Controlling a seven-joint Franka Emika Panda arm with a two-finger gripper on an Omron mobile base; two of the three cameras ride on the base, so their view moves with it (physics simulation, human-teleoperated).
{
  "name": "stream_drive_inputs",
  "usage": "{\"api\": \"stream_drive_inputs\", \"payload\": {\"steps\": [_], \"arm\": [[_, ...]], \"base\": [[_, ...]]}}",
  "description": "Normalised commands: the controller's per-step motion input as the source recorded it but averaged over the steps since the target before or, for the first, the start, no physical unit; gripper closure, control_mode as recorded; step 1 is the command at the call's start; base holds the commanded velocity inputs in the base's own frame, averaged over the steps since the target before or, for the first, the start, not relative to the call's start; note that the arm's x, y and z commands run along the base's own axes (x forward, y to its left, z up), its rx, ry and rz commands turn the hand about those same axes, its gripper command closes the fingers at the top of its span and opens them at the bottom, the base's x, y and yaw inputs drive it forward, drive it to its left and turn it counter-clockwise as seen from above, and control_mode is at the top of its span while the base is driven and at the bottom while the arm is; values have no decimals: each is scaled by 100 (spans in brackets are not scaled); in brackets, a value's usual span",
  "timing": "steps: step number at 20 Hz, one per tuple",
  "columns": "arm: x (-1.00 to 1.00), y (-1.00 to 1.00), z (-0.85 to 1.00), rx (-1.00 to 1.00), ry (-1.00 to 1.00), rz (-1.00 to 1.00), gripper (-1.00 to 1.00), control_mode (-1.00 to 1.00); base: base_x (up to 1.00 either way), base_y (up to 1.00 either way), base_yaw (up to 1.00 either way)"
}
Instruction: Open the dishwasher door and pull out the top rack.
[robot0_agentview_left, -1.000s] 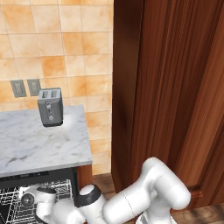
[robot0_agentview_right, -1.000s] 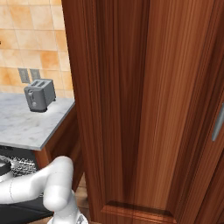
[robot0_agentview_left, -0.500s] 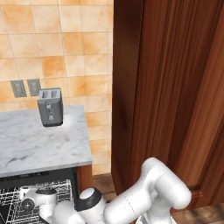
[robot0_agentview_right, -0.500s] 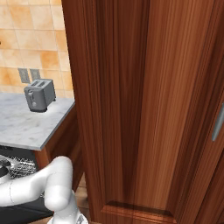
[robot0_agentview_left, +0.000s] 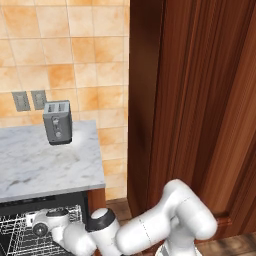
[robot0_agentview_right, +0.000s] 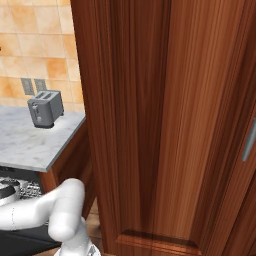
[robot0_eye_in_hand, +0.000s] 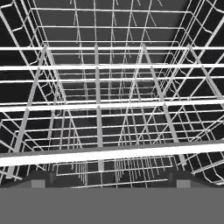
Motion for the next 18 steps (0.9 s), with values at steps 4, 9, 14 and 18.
{"api": "stream_drive_inputs", "payload": {"steps": [4, 9, 14, 18], "arm": [[59, -14, -90, 0, 5, 0, -100, -100], [-22, -2, -100, 0, 16, 0, -100, -100], [-82, 0, -92, 0, 15, 0, -100, -100], [-100, -2, -80, 0, 13, 0, -100, -100]], "base": [[0, 0, 0], [0, 0, 0], [0, 0, 0], [0, 0, 0]]}}
